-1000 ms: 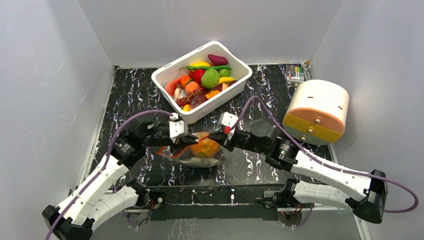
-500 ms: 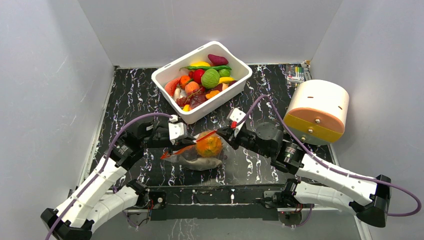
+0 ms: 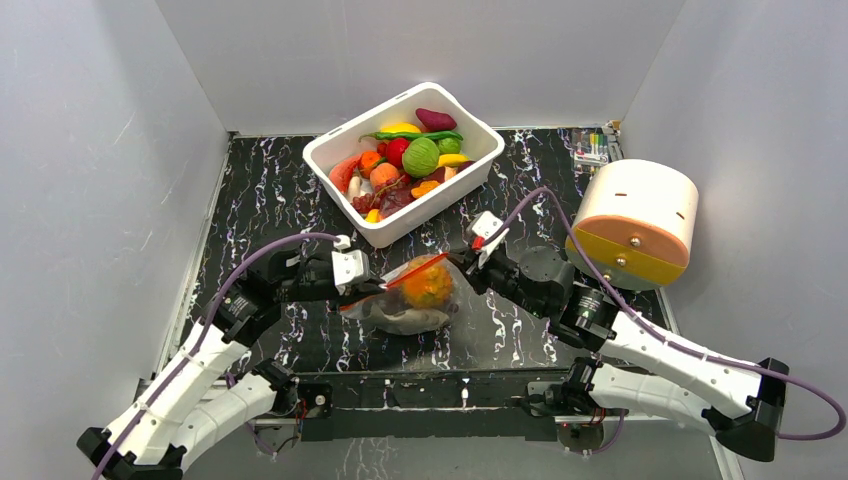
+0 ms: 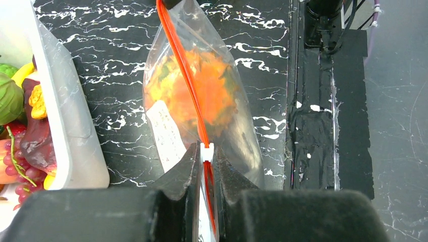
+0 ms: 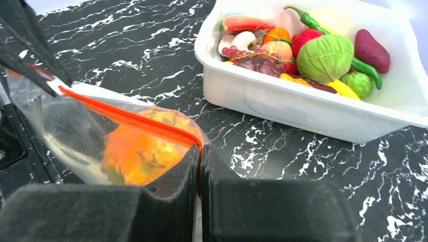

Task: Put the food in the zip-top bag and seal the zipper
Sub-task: Zip the zipper food storage bag at the center of the board.

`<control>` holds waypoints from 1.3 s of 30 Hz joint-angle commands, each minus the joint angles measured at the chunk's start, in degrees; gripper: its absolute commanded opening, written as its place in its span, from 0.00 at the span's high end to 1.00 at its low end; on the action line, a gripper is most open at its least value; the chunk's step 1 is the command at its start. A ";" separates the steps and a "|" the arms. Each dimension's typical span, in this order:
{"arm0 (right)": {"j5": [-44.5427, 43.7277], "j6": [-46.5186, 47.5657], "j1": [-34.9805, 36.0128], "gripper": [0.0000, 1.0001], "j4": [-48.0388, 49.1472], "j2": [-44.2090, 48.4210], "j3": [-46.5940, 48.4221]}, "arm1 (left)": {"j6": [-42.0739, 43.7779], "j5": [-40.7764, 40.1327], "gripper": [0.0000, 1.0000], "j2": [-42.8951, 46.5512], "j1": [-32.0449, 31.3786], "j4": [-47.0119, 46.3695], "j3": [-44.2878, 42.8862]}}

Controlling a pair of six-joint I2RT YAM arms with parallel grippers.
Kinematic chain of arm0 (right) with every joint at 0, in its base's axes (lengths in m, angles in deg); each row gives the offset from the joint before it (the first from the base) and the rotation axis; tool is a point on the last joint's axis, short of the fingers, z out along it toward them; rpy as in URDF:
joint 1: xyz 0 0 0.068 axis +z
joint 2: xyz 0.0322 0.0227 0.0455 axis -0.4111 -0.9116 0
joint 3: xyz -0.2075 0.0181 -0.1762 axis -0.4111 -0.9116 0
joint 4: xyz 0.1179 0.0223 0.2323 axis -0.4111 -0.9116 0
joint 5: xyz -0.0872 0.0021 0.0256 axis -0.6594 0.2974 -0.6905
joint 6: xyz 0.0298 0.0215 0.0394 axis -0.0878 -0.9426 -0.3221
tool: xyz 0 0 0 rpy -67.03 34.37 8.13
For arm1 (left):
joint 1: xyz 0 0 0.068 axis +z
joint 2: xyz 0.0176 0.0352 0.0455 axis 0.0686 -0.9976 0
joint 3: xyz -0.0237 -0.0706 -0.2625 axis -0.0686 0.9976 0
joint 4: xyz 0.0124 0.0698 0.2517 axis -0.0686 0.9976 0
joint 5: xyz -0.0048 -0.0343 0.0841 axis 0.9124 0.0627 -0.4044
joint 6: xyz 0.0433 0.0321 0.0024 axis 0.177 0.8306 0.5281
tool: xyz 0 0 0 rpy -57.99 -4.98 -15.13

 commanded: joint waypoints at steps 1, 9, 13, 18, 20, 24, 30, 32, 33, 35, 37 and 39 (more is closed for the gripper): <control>-8.72 0.95 -2.31 1.00 2.40 2.46 -0.15 | 0.69 0.63 1.00 2.10 0.18 3.72 -2.55; -10.24 0.82 -3.18 1.00 2.15 2.94 -0.33 | 1.52 -0.69 1.00 3.05 0.17 5.68 -2.77; -11.21 0.38 -3.71 1.00 1.77 3.10 -0.44 | 1.78 -1.18 1.00 3.62 0.18 6.60 -2.69; -12.43 -0.03 -4.39 1.00 1.54 4.20 -1.02 | 1.80 -1.55 1.00 4.69 0.16 7.46 -2.16; -12.80 -0.05 -4.52 1.00 1.43 4.63 -1.28 | 1.71 -1.51 1.00 5.02 0.16 7.63 -2.01; -14.17 -0.12 -4.84 1.00 0.67 5.37 -1.54 | 1.71 -1.57 1.00 5.27 0.18 8.06 -2.08; -17.57 -0.06 -5.29 1.00 -0.61 6.57 -1.39 | 1.97 -1.42 1.00 5.75 0.19 8.43 -2.03; -18.22 -0.33 -5.39 1.00 -1.32 7.14 -0.97 | 1.98 -1.54 1.00 5.96 0.18 8.68 -1.95; -18.08 -0.70 -5.40 1.00 -1.89 7.64 -0.50 | 2.05 -1.69 1.00 6.05 0.16 8.82 -1.96; -18.13 -1.10 -5.40 1.00 -2.78 8.28 0.28 | 2.13 -1.91 1.00 6.28 0.11 9.41 -1.94; -19.43 -1.21 -5.40 1.00 -3.78 8.46 0.61 | 2.19 -2.01 1.00 6.62 0.16 9.71 -1.77; -20.74 -1.40 -5.36 1.00 -4.77 8.33 0.72 | 2.16 -2.37 1.00 6.92 0.18 9.76 -1.58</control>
